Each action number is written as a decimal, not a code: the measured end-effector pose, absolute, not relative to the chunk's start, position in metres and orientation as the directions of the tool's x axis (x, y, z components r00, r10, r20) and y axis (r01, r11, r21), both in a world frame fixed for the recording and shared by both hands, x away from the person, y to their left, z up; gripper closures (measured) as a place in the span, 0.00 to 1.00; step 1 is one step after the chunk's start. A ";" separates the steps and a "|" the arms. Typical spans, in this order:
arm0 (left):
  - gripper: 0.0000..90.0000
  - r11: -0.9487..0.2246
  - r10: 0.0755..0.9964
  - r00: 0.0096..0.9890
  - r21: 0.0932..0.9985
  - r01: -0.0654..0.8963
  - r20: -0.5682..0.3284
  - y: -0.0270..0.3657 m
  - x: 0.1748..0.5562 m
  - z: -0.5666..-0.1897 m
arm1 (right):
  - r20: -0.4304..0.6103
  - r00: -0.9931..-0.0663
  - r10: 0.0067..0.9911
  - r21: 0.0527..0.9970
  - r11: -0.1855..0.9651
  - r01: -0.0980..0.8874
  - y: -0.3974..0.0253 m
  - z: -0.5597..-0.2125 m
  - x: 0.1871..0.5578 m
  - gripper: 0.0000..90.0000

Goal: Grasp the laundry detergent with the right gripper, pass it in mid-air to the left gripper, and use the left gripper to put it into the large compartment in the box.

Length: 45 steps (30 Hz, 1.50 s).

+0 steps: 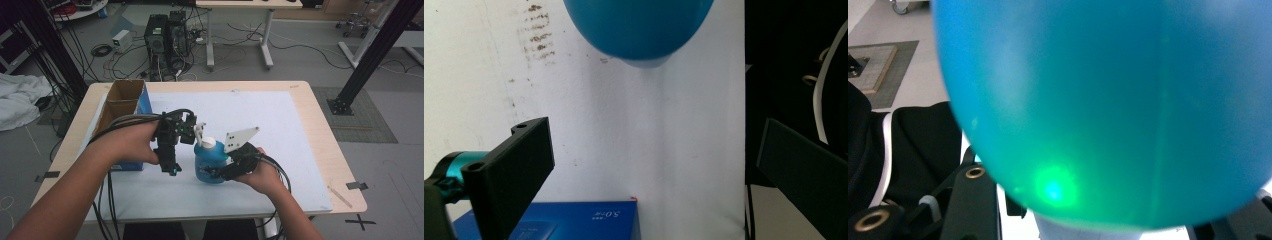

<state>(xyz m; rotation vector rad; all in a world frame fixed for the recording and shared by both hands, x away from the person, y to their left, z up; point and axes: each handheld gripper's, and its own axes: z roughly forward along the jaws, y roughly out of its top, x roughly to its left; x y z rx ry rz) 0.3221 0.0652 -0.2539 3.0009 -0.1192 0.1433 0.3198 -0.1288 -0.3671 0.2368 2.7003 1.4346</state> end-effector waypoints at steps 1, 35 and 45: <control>0.02 -0.988 -0.074 0.992 0.130 -0.087 0.101 0.064 0.322 -0.254 | 0.005 -0.985 0.170 0.828 0.552 0.099 -0.128 -0.367 0.320 0.51; 0.02 -0.982 -0.132 0.987 0.126 -0.144 0.096 0.035 0.319 -0.258 | 0.011 -0.994 0.113 0.818 0.570 0.074 -0.103 -0.370 0.318 0.51; 0.02 -0.980 -0.150 0.984 0.114 -0.161 0.098 0.027 0.316 -0.262 | 0.003 -0.994 0.106 0.818 0.572 0.064 -0.100 -0.369 0.317 0.51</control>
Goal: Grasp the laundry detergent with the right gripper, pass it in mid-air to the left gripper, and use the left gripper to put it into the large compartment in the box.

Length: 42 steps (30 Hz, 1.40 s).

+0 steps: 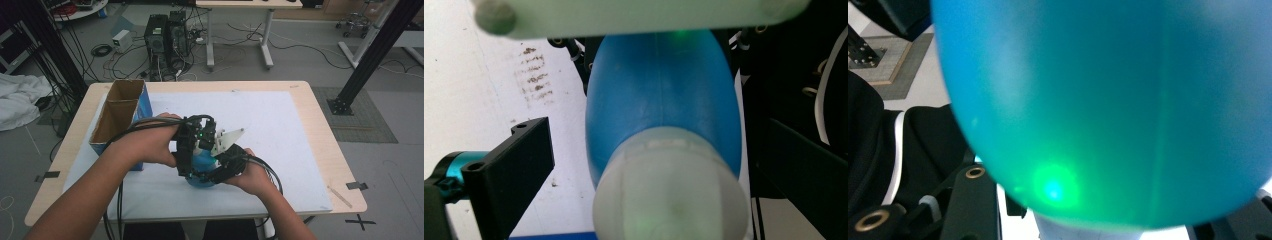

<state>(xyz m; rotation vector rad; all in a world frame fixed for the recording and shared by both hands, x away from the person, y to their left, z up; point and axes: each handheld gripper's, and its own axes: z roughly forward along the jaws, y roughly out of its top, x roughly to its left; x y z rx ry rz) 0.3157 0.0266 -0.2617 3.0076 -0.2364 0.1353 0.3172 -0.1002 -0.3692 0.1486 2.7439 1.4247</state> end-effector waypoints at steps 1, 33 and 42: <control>0.02 -0.981 -0.152 0.983 0.109 -0.163 0.103 0.026 0.316 -0.262 | 0.004 -0.994 0.106 0.818 0.572 0.064 -0.100 -0.369 0.317 0.51; 0.22 -0.989 -0.129 0.987 0.061 -0.136 0.097 0.021 0.314 -0.266 | 0.010 -0.995 0.099 0.820 0.569 0.065 -0.097 -0.369 0.316 0.51; 0.28 -0.989 -0.134 0.986 0.054 -0.140 0.097 0.019 0.313 -0.266 | 0.017 -0.995 0.096 0.819 0.570 0.069 -0.098 -0.369 0.317 0.51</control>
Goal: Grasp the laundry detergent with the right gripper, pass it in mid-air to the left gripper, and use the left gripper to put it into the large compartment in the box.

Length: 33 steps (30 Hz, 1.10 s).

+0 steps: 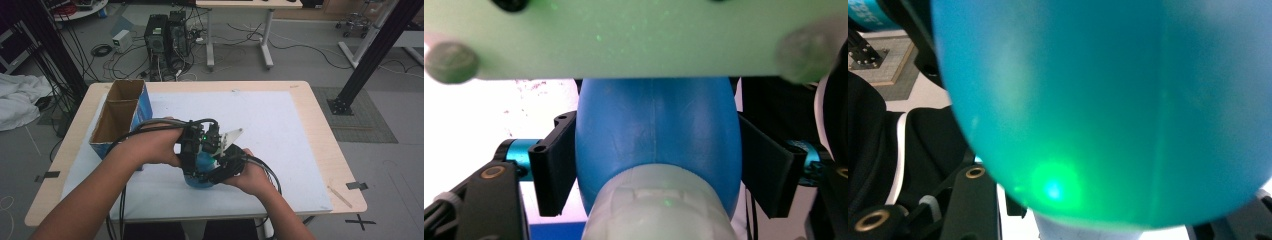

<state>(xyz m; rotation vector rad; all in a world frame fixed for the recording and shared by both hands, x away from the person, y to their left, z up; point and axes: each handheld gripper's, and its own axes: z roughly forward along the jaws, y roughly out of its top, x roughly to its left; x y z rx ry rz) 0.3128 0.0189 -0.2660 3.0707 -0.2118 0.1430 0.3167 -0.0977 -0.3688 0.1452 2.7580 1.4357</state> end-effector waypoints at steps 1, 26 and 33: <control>0.29 -0.989 -0.134 0.986 0.054 -0.140 0.097 0.019 0.313 -0.266 | 0.019 -0.995 0.099 0.819 0.569 0.072 -0.098 -0.369 0.317 0.51; 0.39 -0.988 -0.148 0.982 0.034 -0.153 0.117 0.017 0.311 -0.264 | 0.004 -0.996 0.092 0.822 0.567 0.056 -0.097 -0.369 0.318 0.52; 0.42 -0.989 -0.137 0.984 0.033 -0.141 0.116 0.018 0.313 -0.264 | 0.016 -0.995 0.097 0.822 0.565 0.068 -0.096 -0.369 0.317 0.52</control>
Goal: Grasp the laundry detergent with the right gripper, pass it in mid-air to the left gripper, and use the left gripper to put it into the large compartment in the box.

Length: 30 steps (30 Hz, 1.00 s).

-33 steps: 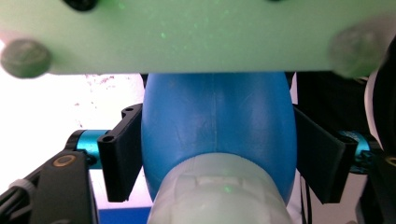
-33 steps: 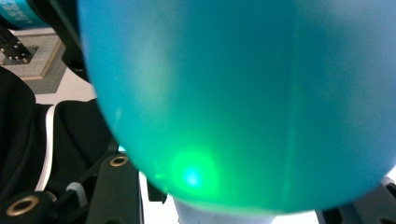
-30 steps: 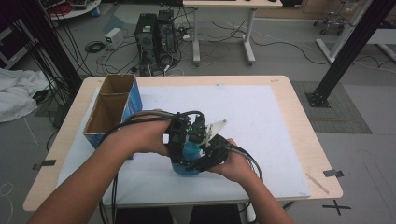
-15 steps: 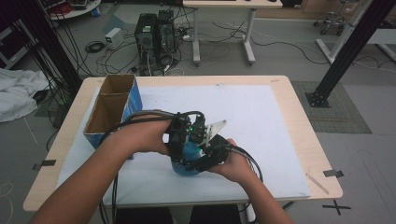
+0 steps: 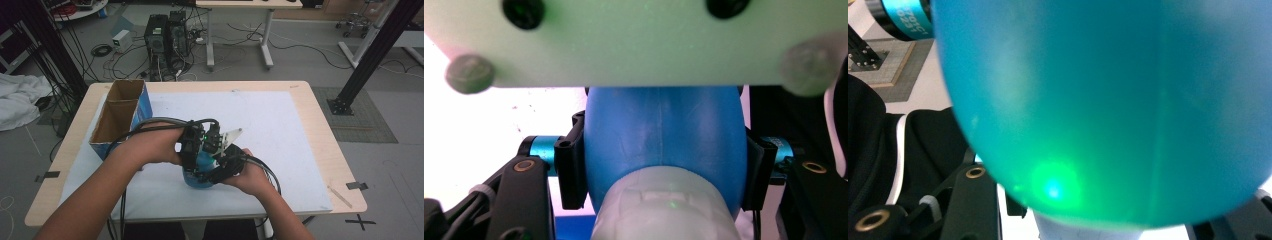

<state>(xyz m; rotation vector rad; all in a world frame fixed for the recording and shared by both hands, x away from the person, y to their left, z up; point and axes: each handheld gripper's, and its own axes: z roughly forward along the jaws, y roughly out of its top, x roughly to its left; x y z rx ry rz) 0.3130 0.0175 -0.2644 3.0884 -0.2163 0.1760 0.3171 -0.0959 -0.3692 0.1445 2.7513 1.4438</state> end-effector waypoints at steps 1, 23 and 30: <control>0.42 -0.989 -0.136 0.984 0.033 -0.141 0.118 0.018 0.313 -0.265 | 0.025 -0.995 0.100 0.821 0.566 0.077 -0.096 -0.369 0.317 0.52; 0.43 -0.992 -0.112 0.988 0.037 -0.117 0.108 0.018 0.314 -0.259 | 0.031 -0.995 0.096 0.827 0.556 0.079 -0.096 -0.366 0.317 0.51; 0.43 -0.994 -0.105 0.990 0.030 -0.109 0.097 0.019 0.315 -0.257 | 0.039 -0.994 0.101 0.831 0.548 0.088 -0.098 -0.364 0.318 0.44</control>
